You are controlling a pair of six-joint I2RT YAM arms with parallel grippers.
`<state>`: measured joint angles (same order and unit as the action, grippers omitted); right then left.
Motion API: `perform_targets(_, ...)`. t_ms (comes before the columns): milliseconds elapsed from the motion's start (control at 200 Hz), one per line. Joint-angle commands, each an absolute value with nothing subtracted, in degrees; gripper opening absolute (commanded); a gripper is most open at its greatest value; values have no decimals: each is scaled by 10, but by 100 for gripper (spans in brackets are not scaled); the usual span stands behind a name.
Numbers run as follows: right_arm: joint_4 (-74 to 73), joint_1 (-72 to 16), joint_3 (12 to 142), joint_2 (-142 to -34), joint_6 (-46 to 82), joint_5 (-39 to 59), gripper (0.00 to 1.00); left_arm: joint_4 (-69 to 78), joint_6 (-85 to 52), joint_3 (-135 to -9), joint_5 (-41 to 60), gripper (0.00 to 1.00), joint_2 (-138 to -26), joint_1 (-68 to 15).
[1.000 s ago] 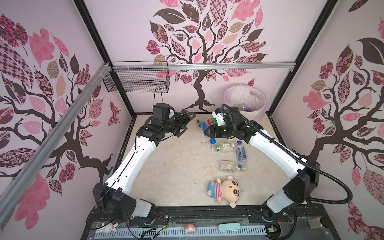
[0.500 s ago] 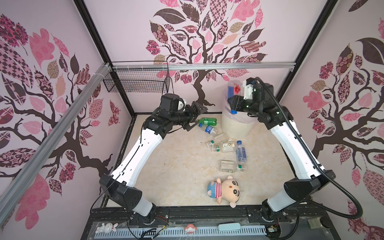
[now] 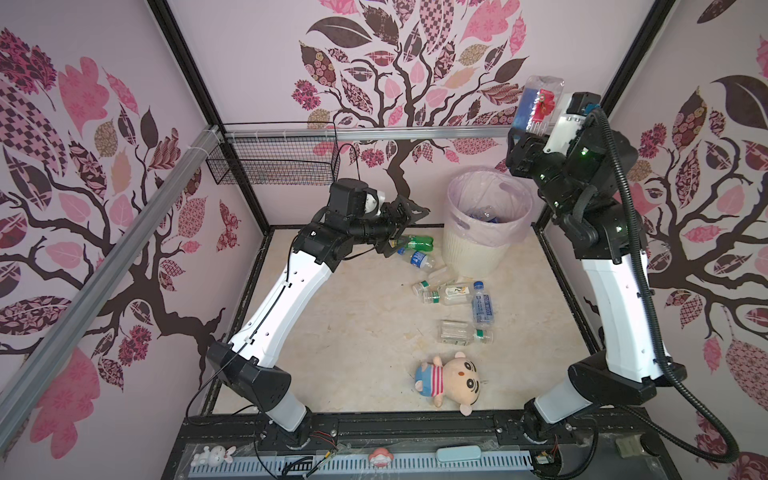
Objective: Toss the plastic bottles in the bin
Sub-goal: 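Carry the FIJI bottle with the right gripper over the bin and release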
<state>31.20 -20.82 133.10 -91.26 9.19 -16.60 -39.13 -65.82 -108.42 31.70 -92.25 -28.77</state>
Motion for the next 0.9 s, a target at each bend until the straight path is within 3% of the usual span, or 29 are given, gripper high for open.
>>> perform_targets(0, 312, -192, 1330, -960, 94, -202, 46, -395, -657, -1091, 324, 97, -925, -289)
perform_targets(110, 385, -139, 1370, -1041, 167, -196, 58, -396, -658, -1083, 325, 97, -922, -288)
perform_targets(200, 479, -111, 1508, -1130, 199, -129, 87, -399, -656, -1078, 324, 97, -917, -289)
perform_targets(265, 535, -111, 1606, -1173, 209, -129, 99, -403, -653, -1074, 323, 97, -914, -289)
perform_targets(340, 525, -111, 1591, -1161, 215, -119, 99, -402, -653, -1070, 322, 97, -912, -289)
perform_targets(520, 408, -111, 1371, -1041, 221, -119, 100, -401, -656, -1070, 323, 97, -915, -289)
perform_targets(895, 464, -111, 1412, -1054, 215, -119, 100, -411, -653, -1058, 316, 97, -908, -289)
